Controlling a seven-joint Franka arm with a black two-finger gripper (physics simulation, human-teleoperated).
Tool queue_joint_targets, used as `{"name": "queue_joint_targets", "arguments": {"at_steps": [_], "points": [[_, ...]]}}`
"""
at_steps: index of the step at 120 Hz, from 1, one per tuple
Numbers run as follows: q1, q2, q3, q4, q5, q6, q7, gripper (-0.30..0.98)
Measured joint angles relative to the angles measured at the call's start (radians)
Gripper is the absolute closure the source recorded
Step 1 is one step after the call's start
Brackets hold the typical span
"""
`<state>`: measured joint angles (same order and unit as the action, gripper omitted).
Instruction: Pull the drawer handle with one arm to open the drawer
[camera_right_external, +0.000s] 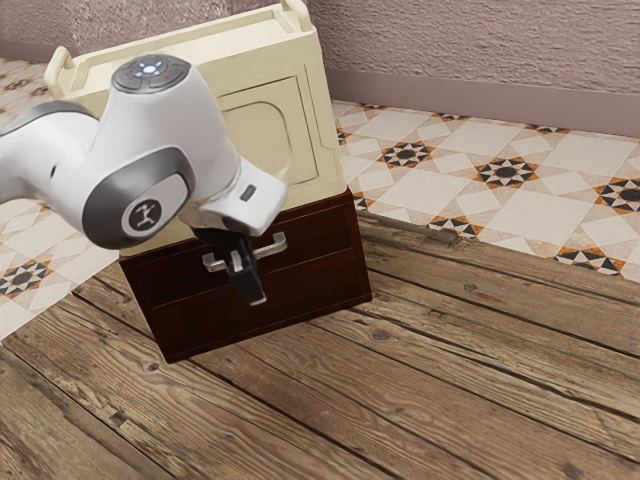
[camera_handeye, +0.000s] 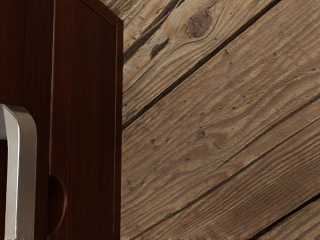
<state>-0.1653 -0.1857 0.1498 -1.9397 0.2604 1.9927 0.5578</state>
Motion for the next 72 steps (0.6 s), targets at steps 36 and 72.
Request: {"name": "queue_joint_targets", "arguments": {"at_steps": [36, 72], "points": [[0.003, 0.007, 0.027, 0.000, 0.031, 0.024, 0.013, 0.05], [0.005, 0.032, 0.035, 0.002, 0.064, 0.072, 0.021, 0.10]]}}
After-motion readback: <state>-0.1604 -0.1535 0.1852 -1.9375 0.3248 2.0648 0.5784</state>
